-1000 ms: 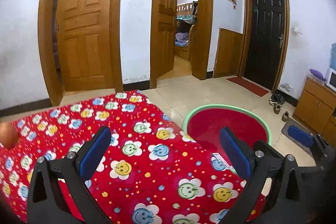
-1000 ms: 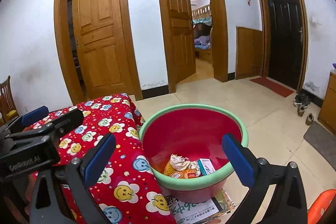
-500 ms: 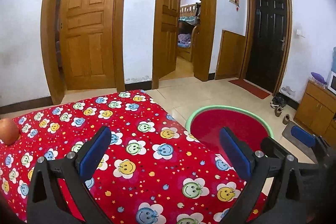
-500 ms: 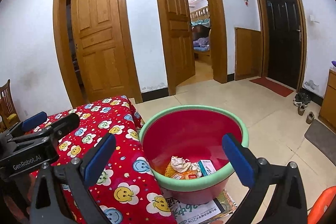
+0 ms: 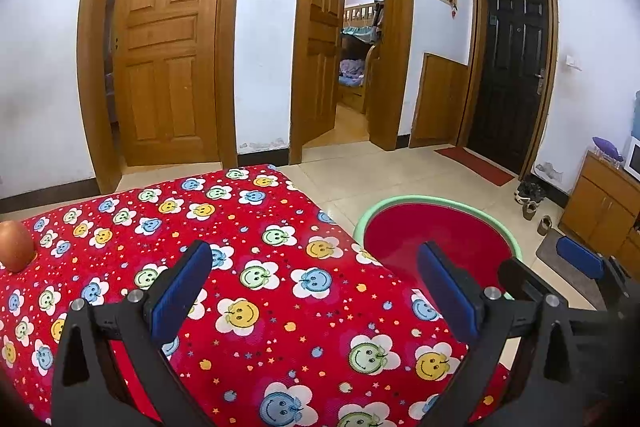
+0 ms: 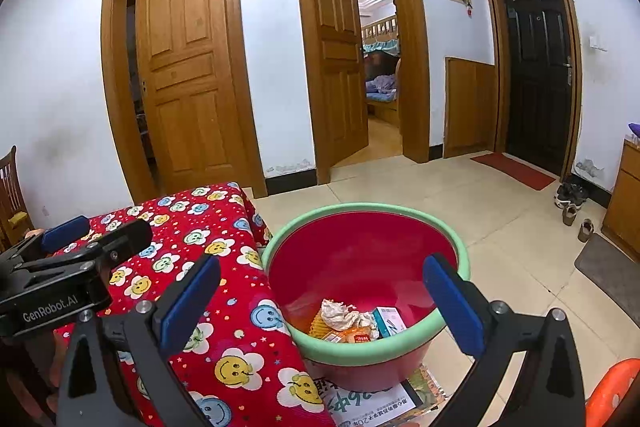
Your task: Collect trash
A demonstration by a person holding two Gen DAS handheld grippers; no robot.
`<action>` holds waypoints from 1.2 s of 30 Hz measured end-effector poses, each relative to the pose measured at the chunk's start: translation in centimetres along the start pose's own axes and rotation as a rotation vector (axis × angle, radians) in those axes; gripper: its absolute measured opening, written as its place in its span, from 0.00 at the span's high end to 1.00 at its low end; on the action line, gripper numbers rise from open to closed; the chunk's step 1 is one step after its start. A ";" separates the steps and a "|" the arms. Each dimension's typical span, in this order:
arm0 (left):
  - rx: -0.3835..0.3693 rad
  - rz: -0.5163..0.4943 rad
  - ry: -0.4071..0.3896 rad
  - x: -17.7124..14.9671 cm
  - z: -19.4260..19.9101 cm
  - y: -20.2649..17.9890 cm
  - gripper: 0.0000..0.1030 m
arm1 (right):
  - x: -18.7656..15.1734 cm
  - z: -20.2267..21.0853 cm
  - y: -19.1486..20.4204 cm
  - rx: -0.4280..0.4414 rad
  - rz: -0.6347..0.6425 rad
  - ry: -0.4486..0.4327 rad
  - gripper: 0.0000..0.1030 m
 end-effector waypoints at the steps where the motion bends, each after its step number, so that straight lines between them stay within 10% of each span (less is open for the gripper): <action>1: 0.001 -0.001 0.000 0.0 0.0 0.0 0.03 | 0.0 0.0 0.0 0.002 0.000 0.004 0.00; 36: -0.006 0.004 0.015 -0.2 0.0 0.2 0.04 | 0.0 -0.5 0.0 0.014 0.002 0.021 0.00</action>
Point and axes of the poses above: each gripper's, at about its wrist camera, not at the fingertips, and z roughly against the way its jaws point, y to its left, x to its top, the point moved 4 cm from there along -z, roughly the way its jaws point, and after that the axes turned 7 degrees about -z, right-handed, at the moved point
